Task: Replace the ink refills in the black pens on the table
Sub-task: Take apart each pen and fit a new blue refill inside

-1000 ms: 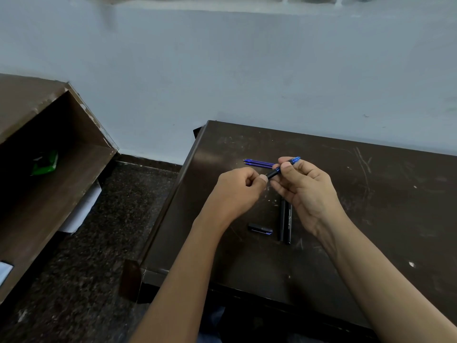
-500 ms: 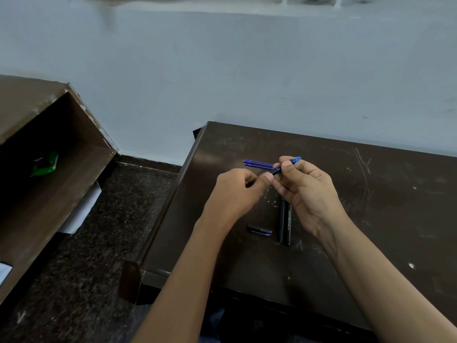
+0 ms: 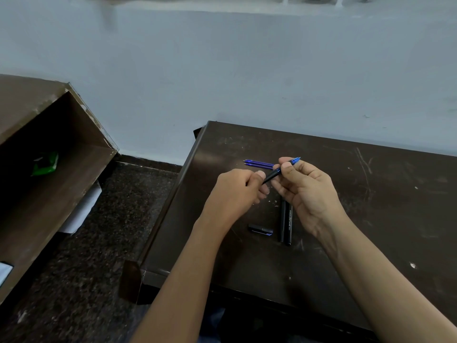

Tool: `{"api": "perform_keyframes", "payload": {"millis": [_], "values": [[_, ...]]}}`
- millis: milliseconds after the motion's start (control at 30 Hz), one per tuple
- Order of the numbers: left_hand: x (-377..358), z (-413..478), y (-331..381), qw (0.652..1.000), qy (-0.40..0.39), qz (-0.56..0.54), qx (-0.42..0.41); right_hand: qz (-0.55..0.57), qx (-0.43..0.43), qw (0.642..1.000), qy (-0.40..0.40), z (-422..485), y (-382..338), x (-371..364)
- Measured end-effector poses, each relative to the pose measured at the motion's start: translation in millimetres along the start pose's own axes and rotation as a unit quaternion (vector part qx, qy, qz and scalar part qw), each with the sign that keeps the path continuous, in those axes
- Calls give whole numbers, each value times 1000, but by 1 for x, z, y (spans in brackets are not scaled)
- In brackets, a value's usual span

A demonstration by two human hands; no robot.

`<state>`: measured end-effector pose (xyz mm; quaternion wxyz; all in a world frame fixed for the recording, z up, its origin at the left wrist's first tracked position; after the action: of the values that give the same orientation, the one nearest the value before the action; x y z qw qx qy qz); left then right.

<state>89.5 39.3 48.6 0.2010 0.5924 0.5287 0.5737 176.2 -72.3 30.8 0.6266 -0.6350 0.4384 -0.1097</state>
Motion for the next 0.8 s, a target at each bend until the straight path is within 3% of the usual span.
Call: {"api": "perform_keyframes", "payload": {"millis": [167, 367, 500, 800], "values": [[7, -1, 0, 998, 47, 34, -25, -18, 3, 1000, 0, 0, 0, 0], [3, -1, 2, 1000, 15, 11, -18, -23, 0, 1000, -4, -1, 3, -2], [11, -3, 3, 996, 60, 44, -45, -23, 2, 1000, -7, -1, 3, -4], [10, -3, 3, 997, 30, 55, -36, -20, 1, 1000, -19, -1, 6, -7]]}}
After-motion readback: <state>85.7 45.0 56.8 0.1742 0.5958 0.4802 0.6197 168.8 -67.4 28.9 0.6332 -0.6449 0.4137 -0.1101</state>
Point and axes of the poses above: each hand's wrist, its own z-axis towards the middle knuckle, its own x-axis out of the back of the hand, y = z × x, the point moved 7 cm from there along z, towards the middle knuckle, and after that the axes turned 13 degrees about -y, right-handed, at the moved point
